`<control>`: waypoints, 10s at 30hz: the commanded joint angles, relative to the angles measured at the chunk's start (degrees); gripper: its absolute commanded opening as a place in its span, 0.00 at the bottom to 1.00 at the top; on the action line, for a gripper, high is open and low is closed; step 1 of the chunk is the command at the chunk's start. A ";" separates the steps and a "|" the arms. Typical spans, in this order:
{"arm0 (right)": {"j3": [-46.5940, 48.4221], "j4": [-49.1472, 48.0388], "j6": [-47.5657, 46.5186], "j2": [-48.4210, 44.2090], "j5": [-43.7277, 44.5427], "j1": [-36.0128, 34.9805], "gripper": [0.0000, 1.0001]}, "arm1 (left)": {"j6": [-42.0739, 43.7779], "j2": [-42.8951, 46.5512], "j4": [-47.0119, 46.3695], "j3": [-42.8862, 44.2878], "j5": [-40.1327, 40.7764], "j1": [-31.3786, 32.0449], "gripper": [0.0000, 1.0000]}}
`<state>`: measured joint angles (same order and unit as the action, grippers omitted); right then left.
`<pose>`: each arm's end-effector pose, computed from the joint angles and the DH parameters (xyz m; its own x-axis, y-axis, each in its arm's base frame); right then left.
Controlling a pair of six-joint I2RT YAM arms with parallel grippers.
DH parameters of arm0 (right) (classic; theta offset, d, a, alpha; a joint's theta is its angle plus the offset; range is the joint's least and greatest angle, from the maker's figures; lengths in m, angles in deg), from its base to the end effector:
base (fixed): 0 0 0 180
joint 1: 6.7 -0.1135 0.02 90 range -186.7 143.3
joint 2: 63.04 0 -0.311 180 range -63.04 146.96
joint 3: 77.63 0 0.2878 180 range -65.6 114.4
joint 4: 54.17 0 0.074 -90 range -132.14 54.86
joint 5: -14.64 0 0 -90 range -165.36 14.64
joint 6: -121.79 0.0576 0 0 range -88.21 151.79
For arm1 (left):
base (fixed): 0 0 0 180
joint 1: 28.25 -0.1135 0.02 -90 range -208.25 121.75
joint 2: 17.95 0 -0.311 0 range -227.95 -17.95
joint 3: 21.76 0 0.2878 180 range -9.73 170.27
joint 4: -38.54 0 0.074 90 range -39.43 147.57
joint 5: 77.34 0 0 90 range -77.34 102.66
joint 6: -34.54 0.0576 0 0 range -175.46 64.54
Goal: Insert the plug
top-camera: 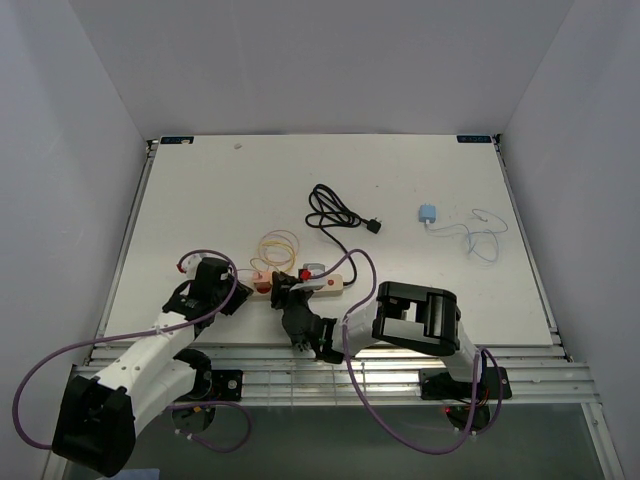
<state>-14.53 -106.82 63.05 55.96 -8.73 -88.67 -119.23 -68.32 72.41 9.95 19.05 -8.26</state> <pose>0.1123 0.4172 0.1417 -0.1442 0.4517 -0.8805 -0.2222 0.8522 0.4736 0.1658 -0.0535 0.1568 -0.5773 -0.7386 -0.3481 -0.5470 0.6664 -0.5067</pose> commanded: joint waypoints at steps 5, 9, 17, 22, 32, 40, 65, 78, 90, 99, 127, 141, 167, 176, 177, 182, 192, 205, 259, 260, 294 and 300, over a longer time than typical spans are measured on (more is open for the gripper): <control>-0.71 28.83 3.01 12.22 -26.63 -1.17 0.08 | 2.59 0.63 3.12 0.45 1.96 -0.04 0.42; -0.27 28.83 3.63 13.27 -28.57 0.06 0.08 | 2.77 -1.74 1.54 -0.61 1.61 -0.04 0.42; 0.52 33.65 7.75 14.77 -30.95 0.76 0.08 | 2.33 -6.23 -3.12 -3.42 0.20 -0.04 0.39; -1.50 33.75 11.18 16.43 -32.26 0.76 0.08 | 1.63 -6.85 -3.92 -4.83 -0.33 -0.04 0.37; -4.66 31.46 14.61 19.69 -33.32 0.76 0.08 | 1.28 -6.23 -3.13 -5.36 0.37 -0.04 0.37; -2.82 32.08 13.91 20.75 -34.29 1.03 0.08 | 1.28 -6.58 -3.21 -5.62 0.29 -0.04 0.37; 6.66 49.04 2.85 2.47 -24.36 1.03 0.47 | 3.30 3.34 10.40 2.11 2.31 -0.04 0.64; 15.29 49.75 -7.09 -8.60 -22.77 1.03 0.90 | 3.83 9.94 17.08 6.24 -0.68 0.05 0.77; 10.72 52.81 -9.12 -24.58 -26.90 1.11 0.90 | 3.74 12.05 20.95 9.49 -3.32 -0.04 0.86; -1.03 67.27 6.57 -43.13 -28.63 8.02 0.90 | 7.41 16.36 29.39 18.18 0.63 -0.04 0.98; -8.70 82.53 -13.94 -65.21 -55.02 74.94 0.90 | 8.57 -1.13 30.27 42.28 16.10 -0.12 0.98; -8.44 77.26 -14.48 -70.91 -53.71 75.65 0.90 | 11.12 -2.72 25.89 42.11 21.29 -0.12 0.98; -5.29 81.12 -9.04 -59.17 -55.27 77.75 0.90 | 13.05 -1.84 21.48 36.13 15.32 -0.12 0.98; -0.79 75.07 -2.98 -38.94 -60.84 78.02 0.94 | 12.70 -3.07 21.40 35.16 12.59 -0.12 0.98; -1.49 73.14 -1.66 -38.06 -59.96 78.02 0.95 | 12.79 -3.33 21.31 35.16 12.16 -0.12 0.98; -1.94 63.39 6.07 -31.56 -51.44 78.02 0.91 | 13.41 -4.38 20.61 35.34 10.83 -0.12 0.98; 2.63 61.26 8.90 -19.87 -47.03 78.02 0.72 | 13.58 -5.00 20.61 35.78 7.94 -0.12 0.98; 3.35 56.79 2.67 -19.58 -47.47 78.02 0.08 | 14.63 -3.51 21.40 35.51 5.91 -0.12 0.98; 7.20 48.60 12.42 -63.45 -128.86 58.33 0.08 | 43.20 -21.88 -29.76 38.77 -53.77 29.05 0.76; 7.55 49.30 12.42 -63.19 -128.60 58.33 0.08 | 43.29 -21.44 -29.76 38.59 -53.68 29.05 0.65; 10.54 50.19 15.67 -62.75 -123.67 55.52 0.08 | 49.70 -21.43 -29.58 41.49 -53.22 29.58 0.98; 10.54 47.73 17.42 -61.34 -123.15 53.68 0.08 | 51.64 -23.19 -29.84 43.42 -55.69 30.37 0.98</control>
<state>-6.11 -54.98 78.57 -5.85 -132.29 -34.01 -69.87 -91.71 44.02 51.02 -32.82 21.40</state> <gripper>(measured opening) 0.080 0.978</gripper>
